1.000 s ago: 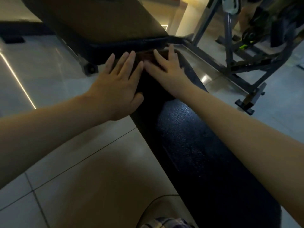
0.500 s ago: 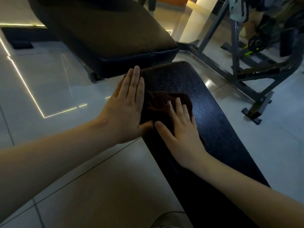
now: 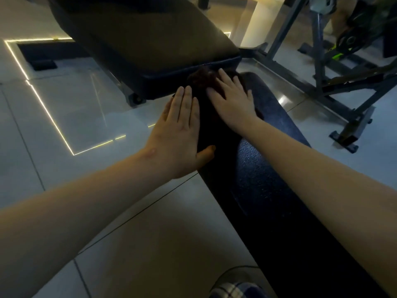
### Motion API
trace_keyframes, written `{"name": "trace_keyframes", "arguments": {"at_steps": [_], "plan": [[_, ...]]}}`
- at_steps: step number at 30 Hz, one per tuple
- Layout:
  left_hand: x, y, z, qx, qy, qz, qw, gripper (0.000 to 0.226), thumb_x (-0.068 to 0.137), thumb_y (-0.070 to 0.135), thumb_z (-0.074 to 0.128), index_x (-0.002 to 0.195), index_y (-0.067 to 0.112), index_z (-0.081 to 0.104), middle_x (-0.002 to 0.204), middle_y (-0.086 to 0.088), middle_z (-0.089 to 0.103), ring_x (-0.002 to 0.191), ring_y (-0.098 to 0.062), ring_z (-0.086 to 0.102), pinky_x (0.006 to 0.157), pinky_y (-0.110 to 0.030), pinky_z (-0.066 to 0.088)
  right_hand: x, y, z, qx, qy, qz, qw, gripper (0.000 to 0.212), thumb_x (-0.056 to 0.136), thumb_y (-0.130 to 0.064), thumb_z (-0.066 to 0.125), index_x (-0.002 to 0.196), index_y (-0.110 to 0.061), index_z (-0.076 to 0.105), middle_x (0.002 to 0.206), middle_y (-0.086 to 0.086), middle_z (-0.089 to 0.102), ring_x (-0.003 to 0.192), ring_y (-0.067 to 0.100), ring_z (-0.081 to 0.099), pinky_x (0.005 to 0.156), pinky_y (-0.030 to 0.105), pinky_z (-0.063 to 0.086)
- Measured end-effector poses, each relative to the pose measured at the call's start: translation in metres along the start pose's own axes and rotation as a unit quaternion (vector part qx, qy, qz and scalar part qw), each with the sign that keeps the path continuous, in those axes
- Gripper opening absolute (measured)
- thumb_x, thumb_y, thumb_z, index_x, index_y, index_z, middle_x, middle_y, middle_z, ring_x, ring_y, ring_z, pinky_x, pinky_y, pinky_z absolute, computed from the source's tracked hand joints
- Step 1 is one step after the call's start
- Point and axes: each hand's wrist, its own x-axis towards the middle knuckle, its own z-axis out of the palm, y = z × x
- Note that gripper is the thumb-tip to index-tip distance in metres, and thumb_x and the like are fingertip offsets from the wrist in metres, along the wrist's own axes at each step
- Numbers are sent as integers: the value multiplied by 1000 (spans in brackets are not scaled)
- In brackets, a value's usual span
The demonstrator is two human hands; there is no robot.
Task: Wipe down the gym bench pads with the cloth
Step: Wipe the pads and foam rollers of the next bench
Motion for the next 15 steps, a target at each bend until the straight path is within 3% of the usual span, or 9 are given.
{"name": "trace_keyframes", "arguments": {"at_steps": [3, 8, 12, 15], "plan": [[0, -1, 1, -11, -5, 1, 1000, 101, 82, 68, 4, 150, -3, -18, 158, -24, -27, 147, -34, -25, 123, -43, -8, -72, 33, 5, 4, 14, -30, 999, 53, 99, -45, 34, 150, -45, 18, 162, -13, 4, 150, 18, -2, 121, 51, -1], [1, -3, 4, -23, -1, 16, 1000, 107, 70, 69, -15, 148, -4, -22, 156, -26, -30, 145, -36, -29, 121, -44, -14, -189, 56, 10, 15, -42, -26, 999, 54, 88, -61, 23, 139, -64, 9, 154, -36, -12, 146, 0, -18, 117, 34, -16], [3, -4, 6, -19, -3, 19, 1000, 108, 68, 69, -16, 149, -2, -23, 156, -24, -31, 145, -35, -30, 118, -42, -18, -147, 50, 8, -29, -24, -29, 999, 64, 79, -67, 21, 139, -63, -1, 151, -34, -21, 145, 3, -22, 118, 44, -14], [3, -5, 7, -21, -6, 22, 1000, 107, 69, 71, -15, 149, 1, -25, 156, -21, -32, 145, -33, -31, 116, -41, -20, -76, 44, 3, -47, 17, -29, 998, 70, 82, -68, 24, 148, -51, 6, 160, -21, -7, 149, 13, -8, 119, 50, -4]]}}
